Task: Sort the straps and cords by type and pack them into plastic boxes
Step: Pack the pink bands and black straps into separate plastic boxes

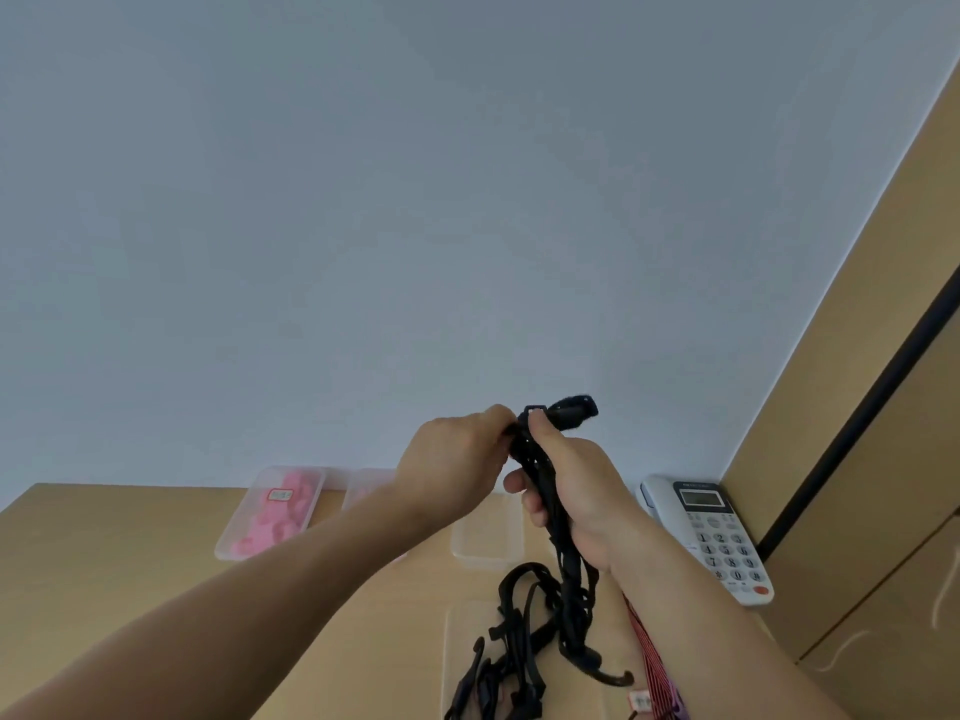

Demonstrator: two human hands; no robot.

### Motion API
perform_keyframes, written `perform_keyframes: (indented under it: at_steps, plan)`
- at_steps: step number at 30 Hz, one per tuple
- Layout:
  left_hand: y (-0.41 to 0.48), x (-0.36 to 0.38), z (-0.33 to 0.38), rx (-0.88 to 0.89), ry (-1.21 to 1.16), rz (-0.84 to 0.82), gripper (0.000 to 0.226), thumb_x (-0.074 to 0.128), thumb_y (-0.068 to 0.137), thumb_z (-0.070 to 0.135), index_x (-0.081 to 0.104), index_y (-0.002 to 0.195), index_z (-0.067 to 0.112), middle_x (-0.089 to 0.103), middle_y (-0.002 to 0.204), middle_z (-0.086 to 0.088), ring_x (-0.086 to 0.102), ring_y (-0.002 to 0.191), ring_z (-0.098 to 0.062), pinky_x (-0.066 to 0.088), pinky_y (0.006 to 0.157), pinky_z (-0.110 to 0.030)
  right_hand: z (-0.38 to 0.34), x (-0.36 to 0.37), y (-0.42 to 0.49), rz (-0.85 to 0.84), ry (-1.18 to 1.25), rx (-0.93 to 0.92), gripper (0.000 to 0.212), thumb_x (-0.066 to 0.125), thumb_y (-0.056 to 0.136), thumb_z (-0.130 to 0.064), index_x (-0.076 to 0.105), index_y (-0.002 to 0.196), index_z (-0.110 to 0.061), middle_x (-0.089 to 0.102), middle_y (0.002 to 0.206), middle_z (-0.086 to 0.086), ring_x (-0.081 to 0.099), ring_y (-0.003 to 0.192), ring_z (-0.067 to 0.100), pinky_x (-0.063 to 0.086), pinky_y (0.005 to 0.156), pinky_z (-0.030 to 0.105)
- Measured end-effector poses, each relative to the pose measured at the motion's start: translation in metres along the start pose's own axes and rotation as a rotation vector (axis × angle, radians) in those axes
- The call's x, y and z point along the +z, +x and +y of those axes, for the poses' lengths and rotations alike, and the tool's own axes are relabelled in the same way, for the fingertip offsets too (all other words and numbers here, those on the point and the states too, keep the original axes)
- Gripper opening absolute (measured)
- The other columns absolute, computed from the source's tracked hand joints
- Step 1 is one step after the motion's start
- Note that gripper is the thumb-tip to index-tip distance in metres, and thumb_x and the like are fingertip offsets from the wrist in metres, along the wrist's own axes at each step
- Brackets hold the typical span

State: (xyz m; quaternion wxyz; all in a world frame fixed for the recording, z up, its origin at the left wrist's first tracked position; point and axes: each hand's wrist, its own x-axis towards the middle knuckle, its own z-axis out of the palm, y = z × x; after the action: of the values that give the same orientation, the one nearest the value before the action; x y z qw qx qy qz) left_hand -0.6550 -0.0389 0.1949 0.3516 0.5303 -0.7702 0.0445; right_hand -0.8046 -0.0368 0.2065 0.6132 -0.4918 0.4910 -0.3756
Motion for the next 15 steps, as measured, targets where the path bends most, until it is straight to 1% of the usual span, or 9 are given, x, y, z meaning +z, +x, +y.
perform_keyframes:
  at_steps: [2, 3, 6, 9, 10, 11, 12, 14, 15]
  plan:
    - [0.0, -0.001, -0.006, 0.253, 0.175, 0.084, 0.012, 0.054, 0.077, -0.006, 0.06, 0.076, 0.005, 0.054, 0.059, -0.002, 0.034, 0.046, -0.022, 0.028, 0.047, -0.027, -0.002, 0.0, -0.001, -0.022, 0.111, 0.034, 0.054, 0.049, 0.095, -0.057, 0.072, 0.102, -0.01, 0.069, 0.072, 0.012, 0.047, 0.049, 0.016, 0.038, 0.045, 0.026]
    - [-0.001, -0.001, -0.009, 0.357, 0.224, 0.123, 0.016, 0.052, 0.071, -0.01, 0.058, 0.073, 0.005, 0.051, 0.06, -0.002, 0.03, 0.047, -0.02, 0.025, 0.046, -0.026, -0.002, 0.0, -0.001, -0.015, 0.18, 0.042, 0.054, 0.05, 0.094, -0.058, 0.073, 0.101, -0.009, 0.069, 0.072, 0.013, 0.046, 0.048, 0.016, 0.037, 0.044, 0.025]
    - [-0.003, 0.003, -0.019, 0.517, 0.319, 0.188, 0.027, 0.043, 0.074, -0.012, 0.063, 0.078, 0.006, 0.063, 0.077, -0.004, 0.037, 0.049, -0.021, 0.033, 0.043, -0.032, -0.002, -0.004, 0.0, 0.054, 0.271, 0.044, 0.052, 0.051, 0.095, -0.056, 0.074, 0.096, -0.009, 0.069, 0.07, 0.013, 0.045, 0.045, 0.014, 0.036, 0.042, 0.023]
    - [-0.003, 0.007, -0.021, 0.553, 0.331, 0.22, 0.031, 0.041, 0.08, -0.009, 0.068, 0.085, 0.006, 0.069, 0.089, -0.005, 0.047, 0.053, -0.022, 0.041, 0.044, -0.036, 0.001, -0.006, 0.003, 0.091, 0.256, -0.017, 0.046, 0.052, 0.097, -0.05, 0.073, 0.093, -0.009, 0.067, 0.067, 0.011, 0.044, 0.044, 0.012, 0.034, 0.04, 0.022]
    - [-0.003, 0.008, -0.018, 0.479, 0.233, 0.195, 0.027, 0.047, 0.081, -0.007, 0.069, 0.09, 0.007, 0.071, 0.092, -0.002, 0.053, 0.057, -0.021, 0.046, 0.047, -0.036, 0.001, -0.007, 0.003, 0.088, 0.269, -0.046, 0.045, 0.052, 0.098, -0.048, 0.072, 0.094, -0.008, 0.067, 0.067, 0.01, 0.043, 0.044, 0.012, 0.033, 0.04, 0.021]
    - [-0.002, 0.007, -0.015, 0.333, 0.055, 0.156, 0.026, 0.055, 0.082, -0.001, 0.069, 0.101, 0.011, 0.071, 0.098, 0.003, 0.061, 0.065, -0.018, 0.051, 0.053, -0.035, 0.001, -0.008, 0.004, 0.078, 0.292, -0.073, 0.044, 0.051, 0.098, -0.046, 0.072, 0.096, -0.007, 0.066, 0.068, 0.009, 0.042, 0.044, 0.012, 0.033, 0.041, 0.021]
    - [-0.001, 0.003, -0.011, 0.133, -0.167, 0.081, 0.033, 0.06, 0.083, 0.009, 0.064, 0.115, 0.016, 0.07, 0.106, 0.009, 0.066, 0.075, -0.011, 0.054, 0.062, -0.032, 0.001, -0.009, 0.005, 0.064, 0.319, -0.097, 0.045, 0.051, 0.098, -0.046, 0.072, 0.099, -0.006, 0.065, 0.068, 0.009, 0.042, 0.044, 0.012, 0.033, 0.041, 0.021]
    - [0.002, -0.007, -0.006, -0.255, -0.648, -0.179, 0.047, 0.059, 0.084, 0.027, 0.053, 0.131, 0.023, 0.068, 0.114, 0.013, 0.068, 0.086, -0.007, 0.053, 0.07, -0.025, 0.001, -0.014, 0.005, 0.013, 0.339, -0.125, 0.048, 0.05, 0.098, -0.046, 0.071, 0.105, -0.004, 0.064, 0.069, 0.008, 0.041, 0.046, 0.012, 0.034, 0.042, 0.021]
    - [0.004, -0.011, -0.007, -0.38, -0.822, -0.307, 0.043, 0.056, 0.084, 0.031, 0.057, 0.127, 0.022, 0.069, 0.109, 0.011, 0.069, 0.086, -0.01, 0.052, 0.069, -0.026, 0.002, -0.015, 0.005, -0.024, 0.324, -0.132, 0.049, 0.049, 0.098, -0.047, 0.07, 0.106, -0.003, 0.063, 0.07, 0.008, 0.041, 0.047, 0.012, 0.034, 0.043, 0.021]
